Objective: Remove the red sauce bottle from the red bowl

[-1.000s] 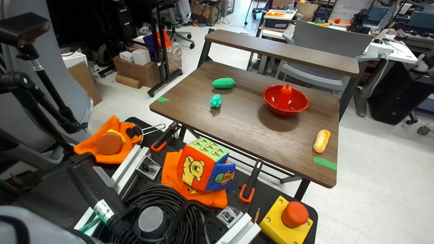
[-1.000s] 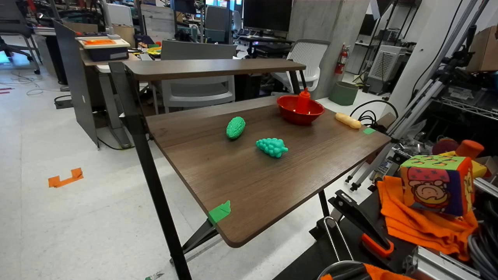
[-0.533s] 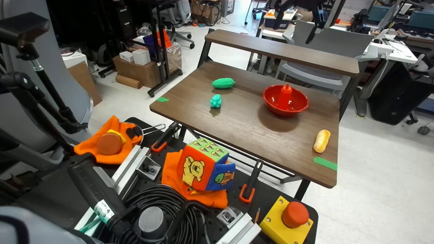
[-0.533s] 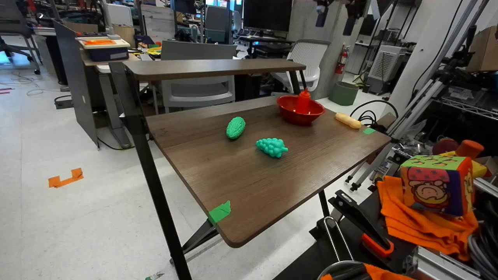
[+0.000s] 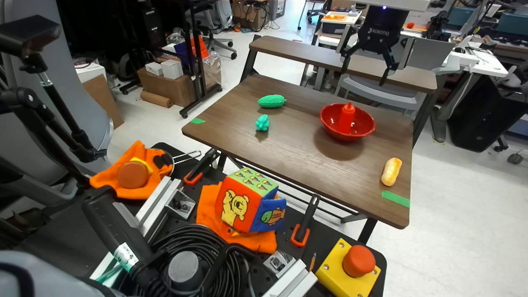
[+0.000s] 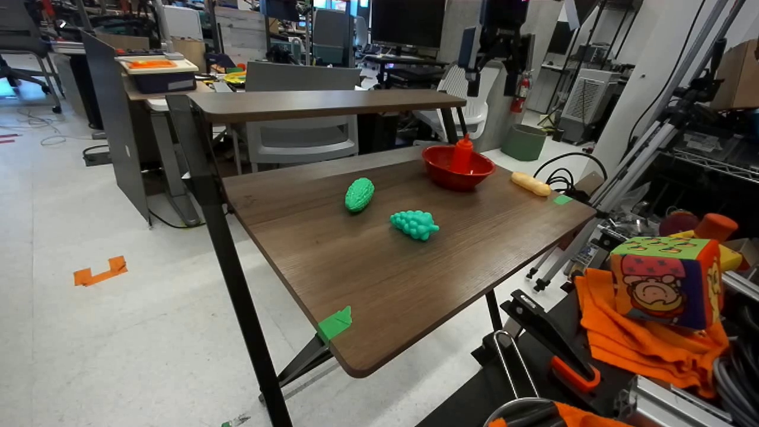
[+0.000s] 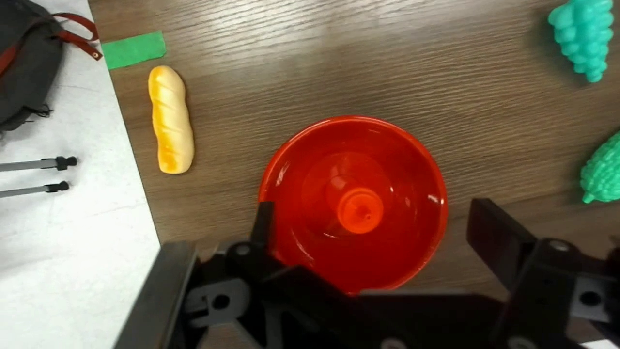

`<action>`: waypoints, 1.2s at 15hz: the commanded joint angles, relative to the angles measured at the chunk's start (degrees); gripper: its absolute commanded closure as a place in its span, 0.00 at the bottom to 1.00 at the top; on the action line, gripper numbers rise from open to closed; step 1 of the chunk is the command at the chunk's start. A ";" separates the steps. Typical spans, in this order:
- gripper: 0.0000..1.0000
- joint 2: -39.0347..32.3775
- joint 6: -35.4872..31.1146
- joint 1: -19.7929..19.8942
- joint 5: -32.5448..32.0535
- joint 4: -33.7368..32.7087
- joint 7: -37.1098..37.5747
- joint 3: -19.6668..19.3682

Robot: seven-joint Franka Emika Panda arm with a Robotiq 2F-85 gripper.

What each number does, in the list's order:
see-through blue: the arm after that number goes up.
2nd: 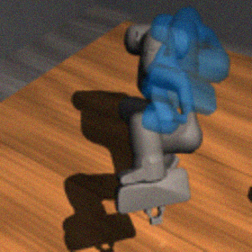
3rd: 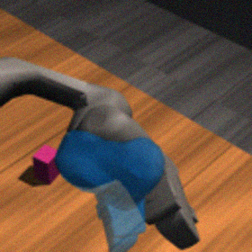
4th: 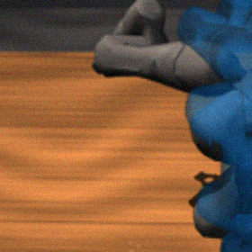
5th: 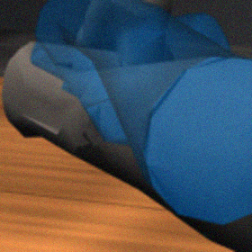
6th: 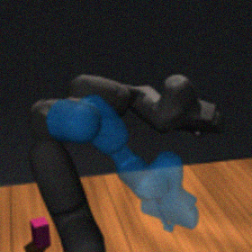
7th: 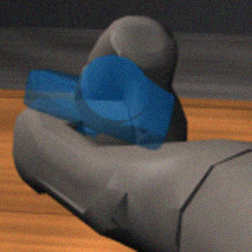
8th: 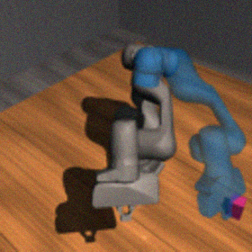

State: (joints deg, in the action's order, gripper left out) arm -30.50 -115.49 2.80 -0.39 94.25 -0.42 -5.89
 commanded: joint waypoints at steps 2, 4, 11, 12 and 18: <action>0.00 -6.13 3.06 -0.17 -3.15 -6.66 0.70 0.49; 0.00 -8.02 3.59 -0.68 -4.23 -7.99 0.71 0.49; 0.00 -14.63 7.22 -2.58 -7.40 -13.62 1.91 0.22; 0.00 -15.48 7.43 -2.85 -7.81 -14.38 2.39 0.07; 0.00 -20.64 9.72 -3.73 -9.52 -19.86 5.31 -0.45</action>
State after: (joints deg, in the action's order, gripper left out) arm -47.87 -108.84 -0.20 -8.35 79.41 3.13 -5.79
